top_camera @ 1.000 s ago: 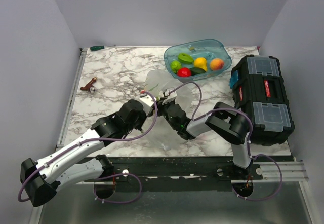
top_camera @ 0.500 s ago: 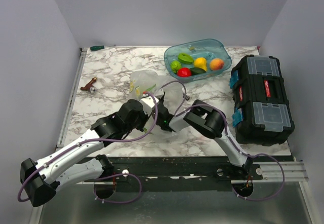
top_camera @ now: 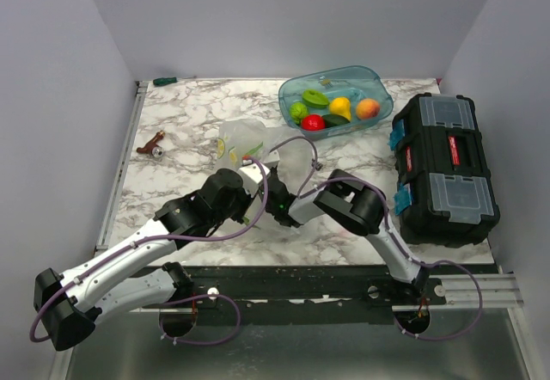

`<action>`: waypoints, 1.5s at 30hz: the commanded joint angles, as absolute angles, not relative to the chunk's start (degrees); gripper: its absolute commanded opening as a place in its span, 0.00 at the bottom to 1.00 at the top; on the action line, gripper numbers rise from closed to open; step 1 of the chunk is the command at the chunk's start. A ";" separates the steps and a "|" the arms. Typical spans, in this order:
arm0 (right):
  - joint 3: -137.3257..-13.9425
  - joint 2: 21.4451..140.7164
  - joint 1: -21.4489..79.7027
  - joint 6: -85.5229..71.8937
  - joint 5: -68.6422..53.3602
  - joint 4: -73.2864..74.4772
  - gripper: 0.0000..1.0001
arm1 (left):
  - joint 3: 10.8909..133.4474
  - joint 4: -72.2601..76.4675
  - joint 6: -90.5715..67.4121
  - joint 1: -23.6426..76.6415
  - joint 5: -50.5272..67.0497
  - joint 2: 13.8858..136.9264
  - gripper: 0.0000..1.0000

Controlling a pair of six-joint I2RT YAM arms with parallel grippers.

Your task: Take the fake fruits out of the plastic bag

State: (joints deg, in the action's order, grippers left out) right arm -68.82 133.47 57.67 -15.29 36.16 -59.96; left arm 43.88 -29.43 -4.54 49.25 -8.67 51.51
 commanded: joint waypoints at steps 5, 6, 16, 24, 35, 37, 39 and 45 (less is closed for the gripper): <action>-59.75 125.95 58.01 -10.71 34.29 -64.33 0.39 | 44.25 -30.32 -4.92 49.48 -12.66 51.22 0.00; -58.91 125.07 58.09 -10.76 33.80 -64.46 0.37 | 44.30 -30.35 -4.92 49.48 -13.05 51.39 0.00; -51.70 117.98 58.04 -12.68 26.30 -63.93 0.27 | 44.60 -31.19 -5.27 49.48 -15.83 52.72 0.00; -45.24 109.10 58.03 -16.88 17.37 -55.91 0.24 | 46.10 -33.49 -7.50 49.14 -23.82 55.33 0.00; -43.93 97.25 58.06 -21.11 -4.88 -39.32 0.21 | 48.94 -37.77 -13.71 43.57 -28.20 58.71 0.00; -43.36 96.17 58.03 -22.05 -8.33 -38.67 0.21 | 49.50 -38.43 -15.02 41.72 -28.21 58.75 0.00; -43.14 95.41 58.03 -22.47 -11.05 -37.76 0.21 | 49.48 -38.71 -15.70 40.36 -28.20 58.75 0.00; -41.57 89.54 58.01 -24.88 -10.75 -36.31 0.20 | 50.01 -40.93 -17.65 38.38 -30.99 60.23 0.00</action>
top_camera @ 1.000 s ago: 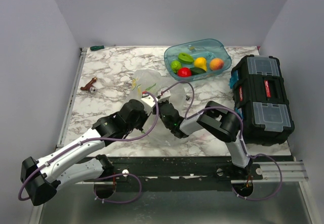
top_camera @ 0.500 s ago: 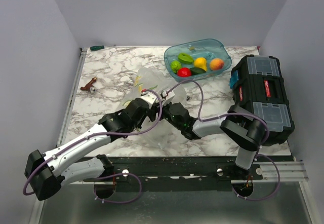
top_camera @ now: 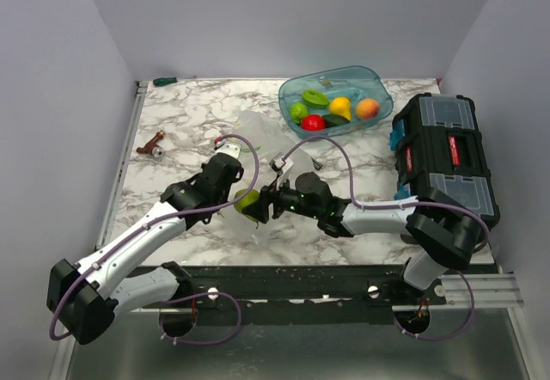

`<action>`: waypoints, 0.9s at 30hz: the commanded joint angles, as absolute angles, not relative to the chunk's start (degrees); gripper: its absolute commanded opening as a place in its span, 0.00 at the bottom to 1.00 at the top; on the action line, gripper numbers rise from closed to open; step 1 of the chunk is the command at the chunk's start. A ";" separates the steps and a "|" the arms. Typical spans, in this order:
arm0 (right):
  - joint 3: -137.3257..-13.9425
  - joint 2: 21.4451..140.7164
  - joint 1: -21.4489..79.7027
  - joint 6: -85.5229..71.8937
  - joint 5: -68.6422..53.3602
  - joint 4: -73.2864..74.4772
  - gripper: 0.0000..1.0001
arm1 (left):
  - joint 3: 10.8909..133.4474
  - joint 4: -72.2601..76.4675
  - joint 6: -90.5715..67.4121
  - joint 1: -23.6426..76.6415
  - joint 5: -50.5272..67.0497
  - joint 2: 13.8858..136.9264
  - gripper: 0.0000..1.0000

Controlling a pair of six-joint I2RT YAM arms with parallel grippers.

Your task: Take the fake fruits out of the plastic bag

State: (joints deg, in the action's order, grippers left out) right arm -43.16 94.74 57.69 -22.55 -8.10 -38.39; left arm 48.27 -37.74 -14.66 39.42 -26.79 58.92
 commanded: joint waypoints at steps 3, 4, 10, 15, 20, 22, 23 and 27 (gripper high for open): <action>-40.72 85.79 58.06 -25.64 -9.14 -35.40 0.19 | 50.72 -42.75 -19.33 37.19 -33.75 61.16 0.00; -40.84 84.56 58.01 -25.59 -8.56 -34.41 0.19 | 51.05 -43.32 -19.94 36.50 -34.49 61.34 0.00; -38.87 78.09 58.08 -26.09 -3.52 -30.94 0.16 | 51.65 -45.58 -24.02 31.19 -37.63 59.93 0.00; -37.81 73.61 58.04 -26.32 2.52 -27.37 0.15 | 51.51 -46.29 -26.09 27.43 -41.03 56.48 0.00; -37.06 69.80 58.01 -25.77 10.65 -22.36 0.10 | 50.37 -44.70 -26.57 25.45 -42.10 51.51 0.00; -36.91 68.10 58.05 -25.34 12.31 -20.77 0.10 | 49.55 -43.28 -25.97 25.15 -41.12 49.71 0.00; -36.99 67.35 58.05 -24.93 12.95 -19.89 0.10 | 49.22 -42.27 -25.29 25.07 -40.20 49.21 0.00; -38.15 65.07 58.01 -23.67 19.32 -14.96 0.07 | 49.36 -41.13 -23.44 24.96 -35.62 48.79 0.00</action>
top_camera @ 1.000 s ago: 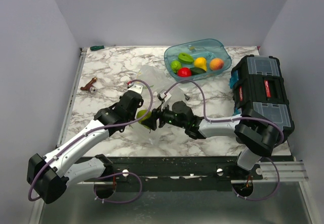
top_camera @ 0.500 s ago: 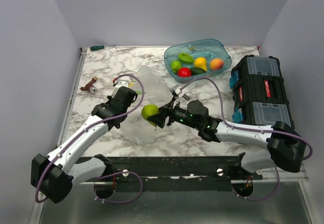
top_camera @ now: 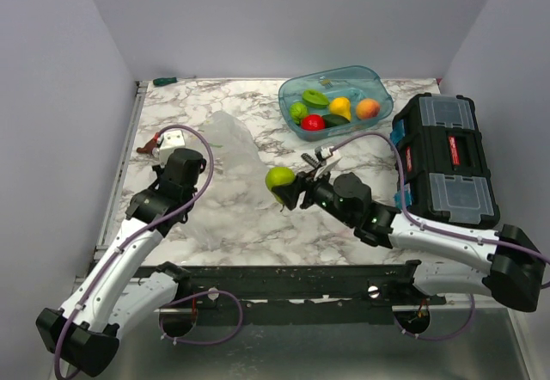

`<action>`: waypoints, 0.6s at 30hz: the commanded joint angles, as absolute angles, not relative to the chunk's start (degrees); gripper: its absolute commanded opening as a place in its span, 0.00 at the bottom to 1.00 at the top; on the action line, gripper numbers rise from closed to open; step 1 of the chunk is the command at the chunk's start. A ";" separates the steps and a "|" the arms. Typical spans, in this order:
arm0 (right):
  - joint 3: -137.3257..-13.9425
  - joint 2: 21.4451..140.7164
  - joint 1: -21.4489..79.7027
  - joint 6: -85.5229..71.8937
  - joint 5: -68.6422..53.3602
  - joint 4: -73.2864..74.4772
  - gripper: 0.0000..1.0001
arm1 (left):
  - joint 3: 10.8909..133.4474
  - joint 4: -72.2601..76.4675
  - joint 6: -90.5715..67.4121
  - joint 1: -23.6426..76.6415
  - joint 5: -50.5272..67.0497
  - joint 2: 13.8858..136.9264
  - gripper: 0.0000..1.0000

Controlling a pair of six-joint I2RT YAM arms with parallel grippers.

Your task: Take the fake fruits out of the plastic bag

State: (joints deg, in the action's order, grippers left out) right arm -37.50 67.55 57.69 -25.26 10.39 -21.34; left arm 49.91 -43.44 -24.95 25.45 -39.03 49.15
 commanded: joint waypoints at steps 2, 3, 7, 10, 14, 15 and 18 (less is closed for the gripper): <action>-38.45 64.61 58.02 -23.40 23.84 -12.96 0.05 | 49.70 -40.67 -22.96 24.72 -33.91 48.65 0.00; -38.62 64.51 58.01 -23.29 26.36 -11.93 0.05 | 49.81 -40.52 -22.69 24.54 -33.12 48.56 0.04; -40.13 65.58 57.82 -23.20 34.19 -7.97 0.04 | 49.48 -40.08 -22.02 24.26 -31.89 47.38 0.34; -42.14 68.29 54.82 -23.74 36.56 -5.69 0.03 | 49.81 -39.99 -21.73 24.17 -31.35 45.98 0.52; -46.02 73.46 47.37 -25.12 33.22 -3.51 0.03 | 49.04 -38.91 -19.60 24.08 -27.84 42.23 0.59; -47.05 74.69 45.80 -25.17 32.59 -3.59 0.03 | 48.79 -38.55 -18.92 24.06 -26.73 40.73 0.60; -51.66 80.77 41.12 -24.14 32.09 -3.19 0.03 | 47.93 -37.00 -17.28 24.08 -24.71 36.43 0.64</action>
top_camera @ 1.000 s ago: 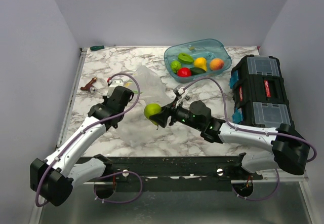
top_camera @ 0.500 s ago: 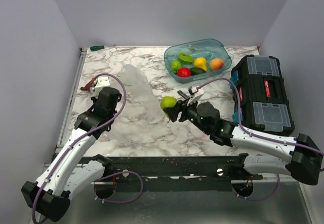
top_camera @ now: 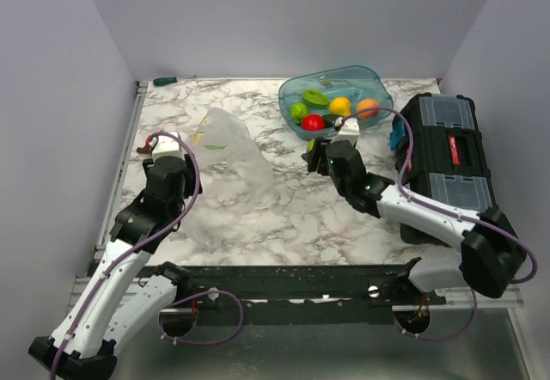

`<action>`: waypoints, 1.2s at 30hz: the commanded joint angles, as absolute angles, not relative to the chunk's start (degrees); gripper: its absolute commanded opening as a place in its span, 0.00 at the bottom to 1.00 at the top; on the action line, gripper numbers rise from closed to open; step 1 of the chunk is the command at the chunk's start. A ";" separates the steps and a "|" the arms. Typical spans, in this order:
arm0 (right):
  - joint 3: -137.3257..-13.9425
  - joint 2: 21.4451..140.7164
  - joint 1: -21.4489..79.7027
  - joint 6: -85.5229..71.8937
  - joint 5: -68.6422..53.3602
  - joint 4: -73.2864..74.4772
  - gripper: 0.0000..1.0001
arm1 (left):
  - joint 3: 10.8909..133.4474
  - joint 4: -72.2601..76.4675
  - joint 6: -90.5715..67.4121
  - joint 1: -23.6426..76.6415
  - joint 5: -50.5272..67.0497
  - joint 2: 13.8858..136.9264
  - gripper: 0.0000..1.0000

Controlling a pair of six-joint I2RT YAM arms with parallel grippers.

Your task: Take the fake fruits out of the plastic bag

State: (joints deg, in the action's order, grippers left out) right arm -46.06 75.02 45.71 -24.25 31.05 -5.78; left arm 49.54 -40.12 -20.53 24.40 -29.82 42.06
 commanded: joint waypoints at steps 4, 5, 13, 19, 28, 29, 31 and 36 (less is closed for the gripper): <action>-60.92 90.87 38.09 -20.79 37.06 -0.12 0.03 | 45.87 -34.23 -16.40 24.08 -22.83 29.11 0.69; -63.76 93.49 37.58 -19.84 38.19 1.87 0.03 | 45.32 -33.58 -16.07 24.08 -21.92 27.72 0.70; -83.69 110.28 32.24 -13.59 43.90 7.34 0.07 | 43.57 -30.70 -14.76 24.08 -16.98 23.44 0.74; -92.86 116.88 25.06 -13.93 42.05 9.51 0.11 | 43.86 -31.06 -14.85 24.08 -15.59 23.99 0.74; -110.36 128.96 17.67 -13.13 35.58 12.65 0.26 | 43.68 -30.67 -14.59 24.08 -13.63 22.98 0.74; -112.63 130.58 17.18 -13.26 34.55 13.58 0.29 | 43.61 -30.62 -14.59 24.08 -13.57 22.94 0.74; -117.16 133.37 16.27 -14.01 32.36 14.86 0.32 | 43.34 -30.45 -14.50 24.08 -12.99 22.70 0.74; -127.86 140.99 15.30 -16.24 26.71 18.54 0.41 | 43.33 -30.23 -14.33 24.08 -11.78 22.54 0.74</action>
